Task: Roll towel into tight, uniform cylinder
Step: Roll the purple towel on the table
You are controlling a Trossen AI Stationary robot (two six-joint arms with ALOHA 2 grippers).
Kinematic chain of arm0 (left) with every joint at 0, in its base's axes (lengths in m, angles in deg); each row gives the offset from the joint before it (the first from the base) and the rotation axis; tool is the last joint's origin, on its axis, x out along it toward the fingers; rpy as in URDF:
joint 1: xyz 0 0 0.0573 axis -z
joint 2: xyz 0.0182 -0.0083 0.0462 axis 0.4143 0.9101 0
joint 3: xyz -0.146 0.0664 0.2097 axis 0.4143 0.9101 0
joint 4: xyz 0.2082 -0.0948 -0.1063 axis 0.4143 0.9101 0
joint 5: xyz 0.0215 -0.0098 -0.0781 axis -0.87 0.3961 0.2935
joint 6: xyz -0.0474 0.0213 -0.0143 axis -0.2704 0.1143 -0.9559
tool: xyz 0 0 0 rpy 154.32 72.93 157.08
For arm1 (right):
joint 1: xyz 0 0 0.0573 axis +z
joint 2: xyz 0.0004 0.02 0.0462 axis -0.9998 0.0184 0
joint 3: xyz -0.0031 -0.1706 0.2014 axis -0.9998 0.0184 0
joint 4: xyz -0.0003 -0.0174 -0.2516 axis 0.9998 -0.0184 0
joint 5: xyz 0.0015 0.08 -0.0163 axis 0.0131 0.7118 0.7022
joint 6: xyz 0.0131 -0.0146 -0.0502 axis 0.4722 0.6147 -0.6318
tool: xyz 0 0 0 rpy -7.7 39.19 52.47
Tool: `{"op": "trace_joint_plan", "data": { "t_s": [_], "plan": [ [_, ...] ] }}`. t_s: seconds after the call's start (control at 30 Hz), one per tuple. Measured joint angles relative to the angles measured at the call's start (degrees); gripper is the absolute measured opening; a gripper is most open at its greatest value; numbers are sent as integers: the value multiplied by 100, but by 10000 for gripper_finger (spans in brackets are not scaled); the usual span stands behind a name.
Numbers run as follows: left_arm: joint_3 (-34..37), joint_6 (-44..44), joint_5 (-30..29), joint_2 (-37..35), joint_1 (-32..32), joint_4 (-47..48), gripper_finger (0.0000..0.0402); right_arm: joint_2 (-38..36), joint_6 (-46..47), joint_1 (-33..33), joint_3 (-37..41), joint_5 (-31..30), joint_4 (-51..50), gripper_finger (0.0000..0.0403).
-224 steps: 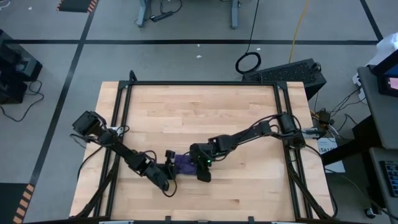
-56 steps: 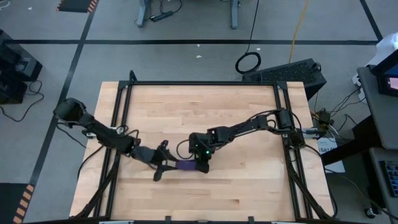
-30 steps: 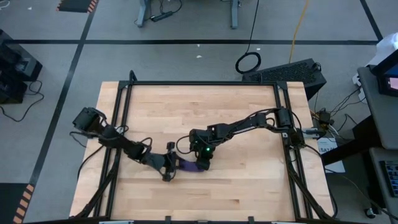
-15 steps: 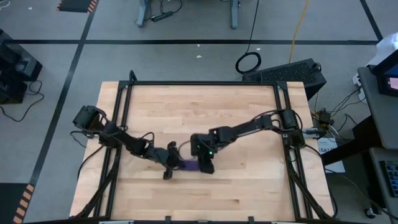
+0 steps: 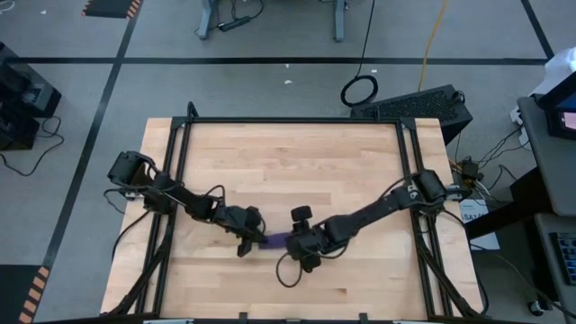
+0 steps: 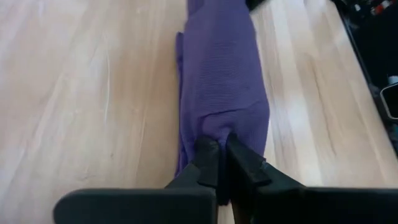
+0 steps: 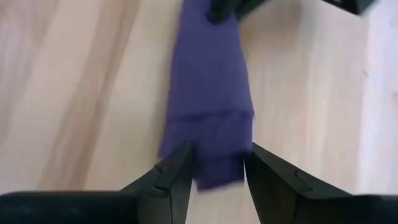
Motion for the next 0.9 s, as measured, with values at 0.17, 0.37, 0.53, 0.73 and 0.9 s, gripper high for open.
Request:
{"op": "trace_joint_plan", "data": {
  "t_s": [0.17, 0.37, 0.53, 0.73, 0.9],
  "plan": [
    [7, -143, 265, 4, -124, -110, 13, -148, 279, 185, 0, -256, -184, 137],
    [11, -129, 341, 9, -182, -186, 13, -465, 63, 216, 0, -109, 473, 136],
    [13, -65, 346, 10, -182, -194, 14, -343, -435, -16, 466, 1073, 2851, 110],
    [13, 177, 343, 12, -175, -236, 14, 4, 39, -313, 1587, 1036, 4841, 22],
    [13, 340, 333, 12, -174, -243, 15, 193, 696, -440, 2488, 1045, 6349, 12]
  ]
}}
